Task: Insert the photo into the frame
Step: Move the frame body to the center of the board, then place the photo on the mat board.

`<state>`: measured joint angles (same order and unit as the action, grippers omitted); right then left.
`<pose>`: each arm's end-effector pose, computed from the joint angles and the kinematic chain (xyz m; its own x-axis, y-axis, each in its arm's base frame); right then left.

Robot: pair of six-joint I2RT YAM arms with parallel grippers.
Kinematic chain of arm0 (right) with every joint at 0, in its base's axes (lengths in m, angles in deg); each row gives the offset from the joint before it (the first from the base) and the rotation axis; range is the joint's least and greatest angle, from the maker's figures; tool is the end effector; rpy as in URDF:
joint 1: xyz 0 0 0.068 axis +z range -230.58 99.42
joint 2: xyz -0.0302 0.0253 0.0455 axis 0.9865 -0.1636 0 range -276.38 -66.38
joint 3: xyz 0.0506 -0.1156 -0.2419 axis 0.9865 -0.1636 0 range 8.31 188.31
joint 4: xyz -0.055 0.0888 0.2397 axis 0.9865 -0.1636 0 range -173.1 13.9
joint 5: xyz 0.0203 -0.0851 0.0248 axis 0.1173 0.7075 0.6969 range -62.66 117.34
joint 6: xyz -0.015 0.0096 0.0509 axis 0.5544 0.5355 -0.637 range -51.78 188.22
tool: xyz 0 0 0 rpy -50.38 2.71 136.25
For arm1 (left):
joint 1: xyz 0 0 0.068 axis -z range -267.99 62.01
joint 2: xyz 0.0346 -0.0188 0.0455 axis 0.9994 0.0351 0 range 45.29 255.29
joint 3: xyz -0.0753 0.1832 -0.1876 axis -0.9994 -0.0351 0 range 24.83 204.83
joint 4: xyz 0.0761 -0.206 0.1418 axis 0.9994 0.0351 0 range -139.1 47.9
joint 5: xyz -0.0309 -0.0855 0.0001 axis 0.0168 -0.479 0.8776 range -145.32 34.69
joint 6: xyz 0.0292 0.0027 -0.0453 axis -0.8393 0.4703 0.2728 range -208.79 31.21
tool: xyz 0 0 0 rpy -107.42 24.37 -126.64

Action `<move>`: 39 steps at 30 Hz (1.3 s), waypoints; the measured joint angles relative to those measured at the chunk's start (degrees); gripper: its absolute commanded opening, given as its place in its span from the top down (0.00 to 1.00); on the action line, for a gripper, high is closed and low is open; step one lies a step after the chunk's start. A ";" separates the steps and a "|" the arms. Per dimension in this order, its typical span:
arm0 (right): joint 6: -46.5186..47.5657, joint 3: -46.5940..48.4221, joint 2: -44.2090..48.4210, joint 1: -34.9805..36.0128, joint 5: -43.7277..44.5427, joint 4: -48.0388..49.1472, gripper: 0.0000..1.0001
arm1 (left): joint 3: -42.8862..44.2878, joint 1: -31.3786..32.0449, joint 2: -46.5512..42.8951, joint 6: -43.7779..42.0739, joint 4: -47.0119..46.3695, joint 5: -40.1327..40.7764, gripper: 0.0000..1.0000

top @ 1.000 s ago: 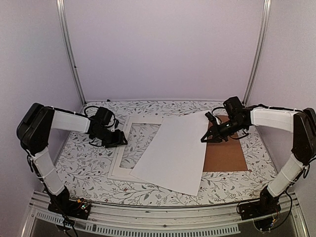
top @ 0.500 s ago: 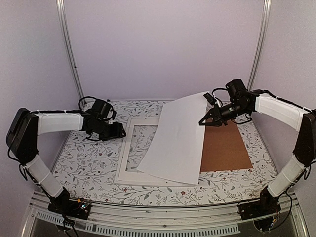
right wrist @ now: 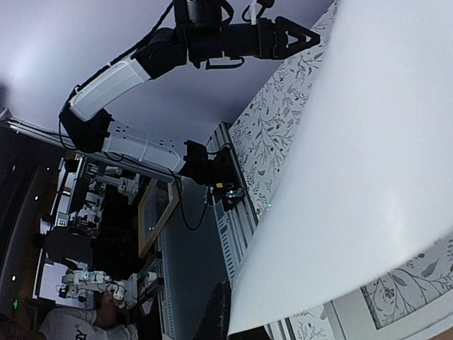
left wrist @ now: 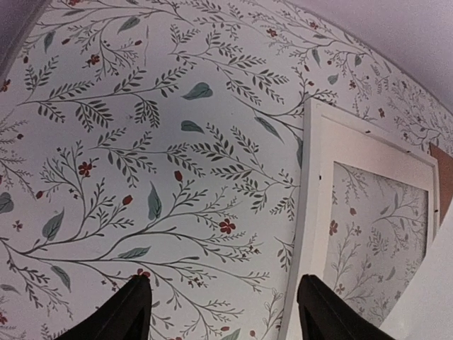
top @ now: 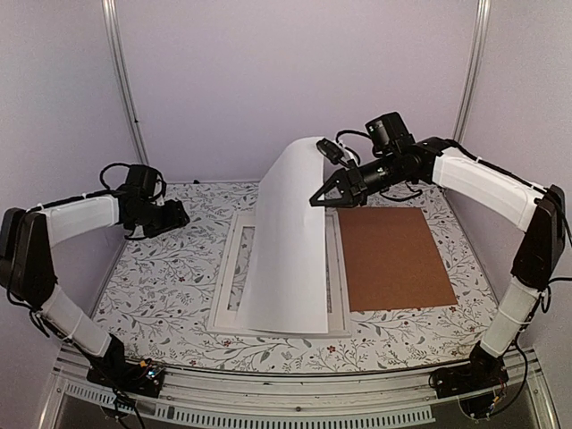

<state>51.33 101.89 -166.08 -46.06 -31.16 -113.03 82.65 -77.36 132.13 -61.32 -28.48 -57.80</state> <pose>0.2977 0.2416 0.3442 -0.7732 -0.3477 -0.5303 -0.6113 0.1862 0.7692 0.3139 -0.0604 0.2272 -0.7622 -0.3258 -0.5593 -0.1574 0.9314 -0.3281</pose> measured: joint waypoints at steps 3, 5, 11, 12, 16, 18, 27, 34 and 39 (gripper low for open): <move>-2.97 1.31 -0.46 2.27 -3.45 3.82 1.00 | 0.00 -2.19 -0.33 -0.37 -0.04 -0.42 0.24; -5.81 1.46 -0.46 3.56 -5.81 7.26 1.00 | -0.07 -3.08 -0.37 -0.59 -0.07 -0.92 0.24; -14.03 1.51 -0.74 5.53 -11.76 17.55 1.00 | -0.72 -4.13 -0.39 -0.87 -0.13 -1.81 0.23; -15.23 1.51 -0.98 5.60 -12.68 19.08 1.00 | -0.85 -4.26 -0.39 -0.90 -0.17 -1.86 0.23; -18.75 1.51 -3.58 5.29 -14.40 23.96 1.00 | -1.29 -4.79 -0.70 -0.87 -0.15 -2.01 0.24; -19.96 1.49 -5.86 4.70 -14.36 25.31 1.00 | -1.53 -4.96 -1.01 -0.90 -0.15 -2.01 0.23; -18.99 -0.26 -19.12 -4.81 -9.22 23.34 1.00 | -1.62 -5.18 -2.29 -1.20 0.17 -1.09 0.24; -8.24 3.17 -31.12 -10.56 -7.06 11.41 1.00 | -1.64 -5.18 -2.29 -1.51 0.28 -1.84 0.24; 1.11 5.81 -34.42 -11.04 -2.99 1.40 1.00 | -1.77 -5.18 -2.29 -1.51 0.26 -2.89 0.24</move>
<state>52.45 107.70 -200.51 -57.10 -34.15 -111.63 80.88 -82.54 129.84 -62.83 -28.21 -60.68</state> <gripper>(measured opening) 0.006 0.762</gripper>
